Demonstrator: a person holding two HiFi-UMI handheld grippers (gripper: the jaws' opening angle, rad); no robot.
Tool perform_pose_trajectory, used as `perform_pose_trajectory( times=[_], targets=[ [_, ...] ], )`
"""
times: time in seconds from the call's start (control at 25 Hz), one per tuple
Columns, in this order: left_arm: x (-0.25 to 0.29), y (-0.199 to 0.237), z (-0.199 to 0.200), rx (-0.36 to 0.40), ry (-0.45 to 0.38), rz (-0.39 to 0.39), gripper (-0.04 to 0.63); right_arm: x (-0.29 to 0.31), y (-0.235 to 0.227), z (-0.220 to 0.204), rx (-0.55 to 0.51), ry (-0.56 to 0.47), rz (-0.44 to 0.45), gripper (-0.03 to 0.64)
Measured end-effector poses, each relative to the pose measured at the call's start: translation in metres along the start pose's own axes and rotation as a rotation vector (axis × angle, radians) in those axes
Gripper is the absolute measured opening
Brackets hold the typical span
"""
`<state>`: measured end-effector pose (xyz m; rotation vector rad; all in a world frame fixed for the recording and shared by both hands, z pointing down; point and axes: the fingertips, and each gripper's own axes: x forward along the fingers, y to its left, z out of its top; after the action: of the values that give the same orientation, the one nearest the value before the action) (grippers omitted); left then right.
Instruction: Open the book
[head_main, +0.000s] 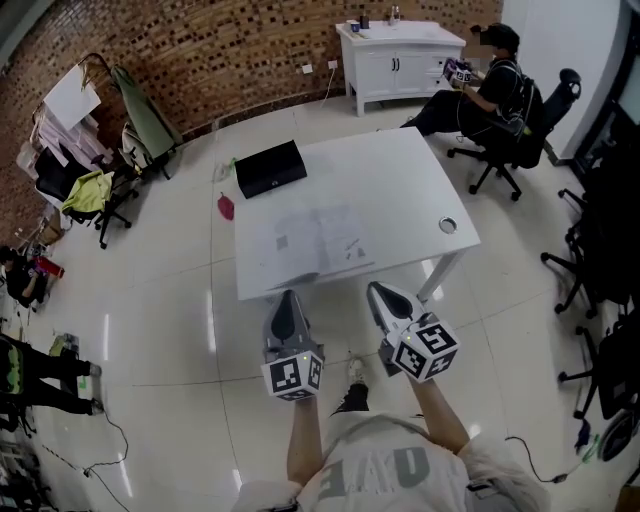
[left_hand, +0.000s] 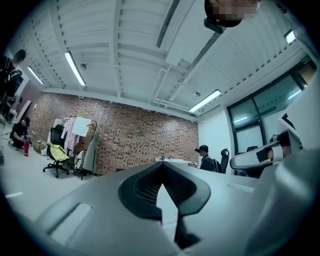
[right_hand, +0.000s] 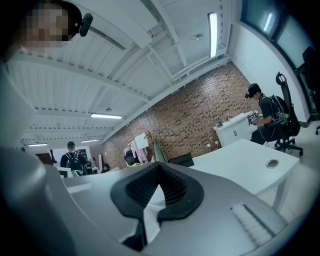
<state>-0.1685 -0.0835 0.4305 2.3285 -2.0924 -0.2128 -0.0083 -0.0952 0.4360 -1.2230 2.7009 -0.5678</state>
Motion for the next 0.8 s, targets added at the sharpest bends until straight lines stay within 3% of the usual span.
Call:
perform_pose_trajectory(
  times=[0.28,0.44,0.8],
  targets=[
    [-0.142,-0.086,0.014,-0.015,-0.01,-0.032,0.018,-0.162,0.053,-0.047,0.023,0.026,0.012,0.005],
    [-0.226,-0.127,0.015,-0.021,0.02,-0.059,0.018,-0.239,0.095,-0.065,-0.025,0.052,0.021,0.003],
    [-0.318,-0.16,0.061,0.037,-0.022,-0.073,0.018,-0.316,0.158,-0.054,-0.089,0.013,0.046,0.003]
  ],
)
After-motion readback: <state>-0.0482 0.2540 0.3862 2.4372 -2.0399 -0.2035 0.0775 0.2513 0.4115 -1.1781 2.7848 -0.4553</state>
